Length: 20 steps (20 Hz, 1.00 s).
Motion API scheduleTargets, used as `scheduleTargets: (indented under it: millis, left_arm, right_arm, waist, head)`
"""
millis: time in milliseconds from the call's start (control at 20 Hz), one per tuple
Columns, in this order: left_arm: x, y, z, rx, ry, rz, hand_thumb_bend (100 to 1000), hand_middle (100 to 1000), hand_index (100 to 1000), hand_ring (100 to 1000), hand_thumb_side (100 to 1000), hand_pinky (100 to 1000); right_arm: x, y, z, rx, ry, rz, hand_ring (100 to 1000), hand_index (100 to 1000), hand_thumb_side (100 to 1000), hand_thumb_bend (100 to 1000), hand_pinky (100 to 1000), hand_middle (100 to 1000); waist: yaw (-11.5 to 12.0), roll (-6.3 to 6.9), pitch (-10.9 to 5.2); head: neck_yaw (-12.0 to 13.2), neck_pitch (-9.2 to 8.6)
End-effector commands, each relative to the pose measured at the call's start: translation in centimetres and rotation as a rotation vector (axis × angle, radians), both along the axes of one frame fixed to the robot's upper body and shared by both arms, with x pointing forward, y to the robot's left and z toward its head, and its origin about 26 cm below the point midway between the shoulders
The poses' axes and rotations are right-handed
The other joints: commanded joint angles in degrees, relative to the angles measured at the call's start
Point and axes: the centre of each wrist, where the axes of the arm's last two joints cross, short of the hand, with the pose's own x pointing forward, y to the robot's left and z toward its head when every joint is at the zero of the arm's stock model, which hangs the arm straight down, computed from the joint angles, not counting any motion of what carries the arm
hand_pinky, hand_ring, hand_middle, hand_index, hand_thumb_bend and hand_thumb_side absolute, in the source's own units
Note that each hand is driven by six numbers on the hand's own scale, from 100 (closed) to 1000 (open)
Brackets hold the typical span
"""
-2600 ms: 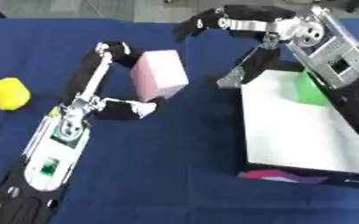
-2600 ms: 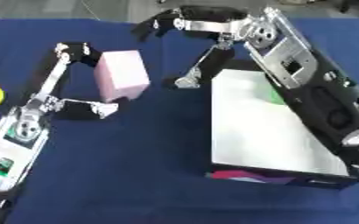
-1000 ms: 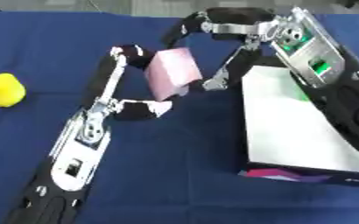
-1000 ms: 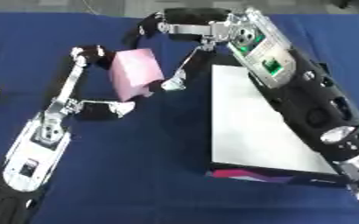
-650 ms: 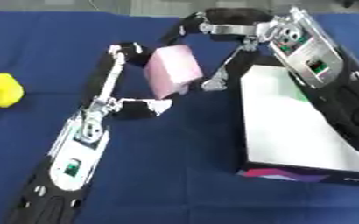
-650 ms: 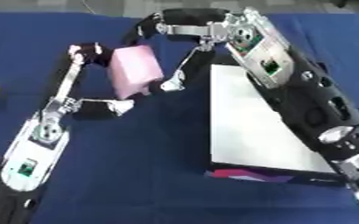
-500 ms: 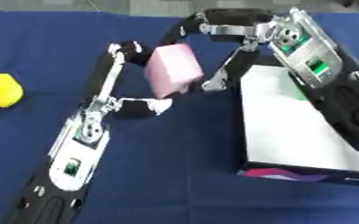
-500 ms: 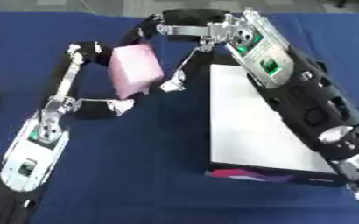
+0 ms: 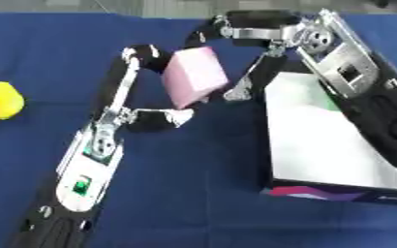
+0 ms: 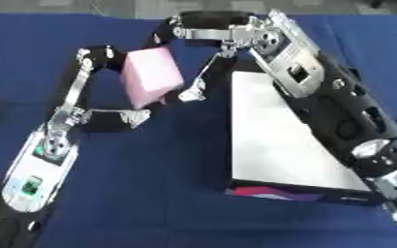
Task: Pick up the objects with one hand, pass them to the other hand, and then place them into the box on the other side of the table.
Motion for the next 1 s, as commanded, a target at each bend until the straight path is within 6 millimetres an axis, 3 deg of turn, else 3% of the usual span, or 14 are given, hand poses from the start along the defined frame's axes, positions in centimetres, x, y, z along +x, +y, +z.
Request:
scheduleTargets:
  millis: [50,150,200,300,450,500,600,650,700,850,900,1000]
  left_arm:
    - [-0.2,-0.5,0.9,-0.01,-0.026,-0.016,100,415,484,520,108,641]
    - [-0.2,-0.5,0.8,-0.009,-0.025,-0.011,100,415,485,520,115,641]
    - [-0.2,-0.5,0.8,-0.011,-0.024,-0.009,100,416,495,520,123,641]
    - [-0.2,-0.5,0.8,-0.015,-0.022,-0.006,100,422,508,521,132,644]
    - [-0.1,-0.5,0.6,-0.011,-0.018,-0.003,137,450,540,534,148,662]
    - [-0.1,-0.4,0.6,-0.008,-0.016,0.0,250,495,620,566,169,690]
    - [0.0,-0.3,0.5,0.002,-0.016,0.01,336,524,678,590,199,701]
    - [0.0,-0.3,0.5,0.007,-0.017,0.014,336,524,678,590,199,701]
    - [0.1,-0.2,0.4,0.016,-0.019,0.019,486,570,748,622,276,719]
    - [0.2,0.1,0.3,0.043,-0.024,0.046,627,602,797,648,354,727]
    - [0.3,0.2,0.2,0.054,-0.025,0.061,711,621,817,666,398,736]
    - [0.4,0.4,0.1,0.072,-0.028,0.092,773,632,828,676,436,742]
  right_arm:
    - [-0.3,-0.2,1.2,0.06,-0.001,-0.011,825,711,181,250,855,461]
    - [-0.5,-0.2,1.3,0.082,0.013,-0.011,817,705,167,234,852,452]
    - [-0.5,-0.2,1.3,0.091,0.022,-0.013,797,685,140,156,842,411]
    - [-0.6,-0.2,1.3,0.104,0.037,-0.018,786,669,131,100,836,386]
    - [-0.7,-0.2,1.5,0.111,0.054,-0.019,778,656,123,100,833,372]
    - [-0.8,-0.2,1.5,0.112,0.059,-0.02,772,645,119,100,830,359]
    - [-0.9,-0.3,1.6,0.114,0.065,-0.021,769,637,114,100,829,351]
    - [-1.0,-0.4,1.7,0.115,0.066,-0.021,769,637,114,100,829,351]
    - [-1.0,-0.4,1.8,0.117,0.067,-0.021,768,631,105,100,829,346]
    - [-1.2,-0.7,2.0,0.119,0.065,-0.021,766,625,100,100,828,342]
    - [-1.3,-0.7,2.1,0.12,0.064,-0.022,764,623,100,100,827,341]
    - [-1.4,-0.9,2.1,0.122,0.062,-0.025,763,622,100,100,826,340]
  waist:
    - [-0.13,-0.49,-0.1]
    - [-0.15,-0.47,-0.1]
    - [-0.17,-0.46,-0.09]
    - [-0.22,-0.43,-0.11]
    - [-0.3,-0.36,-0.15]
    - [-0.31,-0.32,-0.18]
    - [-0.35,-0.25,-0.25]
    - [-0.36,-0.23,-0.27]
    - [-0.37,-0.19,-0.33]
    - [-0.41,-0.13,-0.47]
    - [-0.44,-0.1,-0.53]
    - [-0.51,-0.06,-0.62]
  head:
    - [0.04,-0.48]
    - [0.1,-0.48]
    - [0.08,-0.45]
    - [0.02,-0.39]
    - [0.02,-0.33]
    - [0.01,-0.33]
    - [-0.05,-0.3]
    - [-0.08,-0.29]
    - [-0.12,-0.28]
    - [-0.16,-0.21]
    - [-0.11,-0.2]
    - [-0.02,-0.18]
